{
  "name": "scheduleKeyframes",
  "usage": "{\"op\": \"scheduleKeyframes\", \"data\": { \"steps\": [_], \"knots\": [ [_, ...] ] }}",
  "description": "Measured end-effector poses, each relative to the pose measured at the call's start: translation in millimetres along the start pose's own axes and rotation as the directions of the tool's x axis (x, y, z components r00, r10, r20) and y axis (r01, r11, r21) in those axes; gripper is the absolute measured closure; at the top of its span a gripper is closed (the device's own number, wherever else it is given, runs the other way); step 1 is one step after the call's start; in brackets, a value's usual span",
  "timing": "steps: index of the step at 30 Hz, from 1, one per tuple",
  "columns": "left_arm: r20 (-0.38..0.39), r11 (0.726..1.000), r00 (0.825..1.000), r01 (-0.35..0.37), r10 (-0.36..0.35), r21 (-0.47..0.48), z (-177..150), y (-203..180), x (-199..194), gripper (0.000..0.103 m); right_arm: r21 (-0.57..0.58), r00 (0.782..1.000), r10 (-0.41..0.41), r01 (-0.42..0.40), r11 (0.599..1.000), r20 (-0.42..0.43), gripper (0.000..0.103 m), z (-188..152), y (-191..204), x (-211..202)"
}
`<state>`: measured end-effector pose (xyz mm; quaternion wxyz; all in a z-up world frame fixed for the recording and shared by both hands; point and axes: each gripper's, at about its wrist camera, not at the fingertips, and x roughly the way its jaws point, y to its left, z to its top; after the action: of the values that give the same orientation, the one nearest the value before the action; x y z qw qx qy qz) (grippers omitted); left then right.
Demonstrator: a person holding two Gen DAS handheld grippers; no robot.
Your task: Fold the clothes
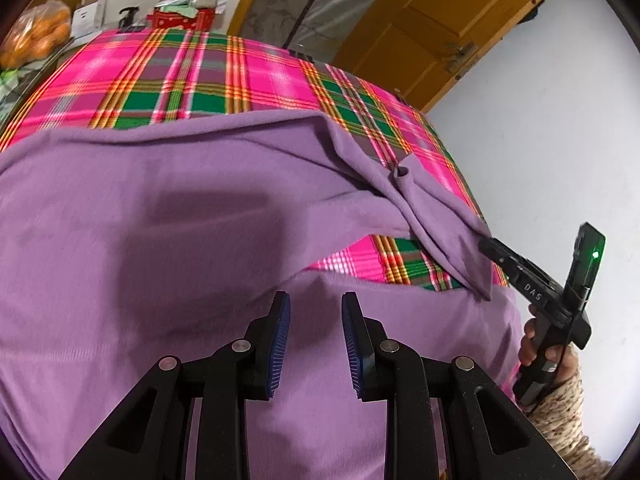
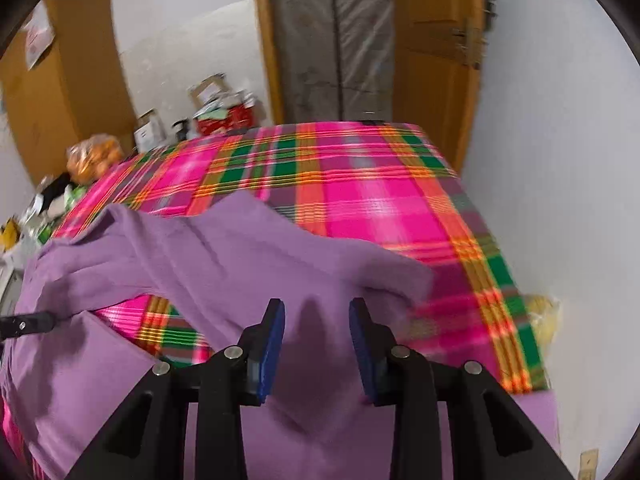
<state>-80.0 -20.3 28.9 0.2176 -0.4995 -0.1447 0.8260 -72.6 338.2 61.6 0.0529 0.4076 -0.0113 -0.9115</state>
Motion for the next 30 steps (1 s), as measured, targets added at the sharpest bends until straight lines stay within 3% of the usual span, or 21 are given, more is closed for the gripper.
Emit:
{"op": "scheduleKeyframes", "data": {
  "steps": [6,11,16,22,30],
  "knots": [
    [0.021,0.999,0.999,-0.037,0.037,0.031,14,-3,5,0.076,-0.139,0.998,0.045,-0.051,0.989,-0.047,0.068,8,46,23],
    [0.007,0.999,0.999,-0.032,0.032,0.040,23,-5,12,0.076,-0.173,0.996,0.025,-0.040,0.984,-0.091,0.068,9,63,45],
    [-0.004,0.999,1.000,-0.025,0.025,0.027,31,0,20,0.076,-0.132,0.994,0.028,-0.042,0.990,-0.106,0.069,9,57,56],
    [-0.024,1.000,0.999,-0.021,0.022,0.017,34,4,27,0.076,-0.107,0.995,0.015,-0.026,0.994,-0.099,0.096,10,49,54],
    [-0.031,0.999,0.999,-0.023,0.024,0.023,35,3,26,0.076,0.030,1.000,-0.004,0.005,1.000,-0.010,0.099,27,15,31]
  ]
}}
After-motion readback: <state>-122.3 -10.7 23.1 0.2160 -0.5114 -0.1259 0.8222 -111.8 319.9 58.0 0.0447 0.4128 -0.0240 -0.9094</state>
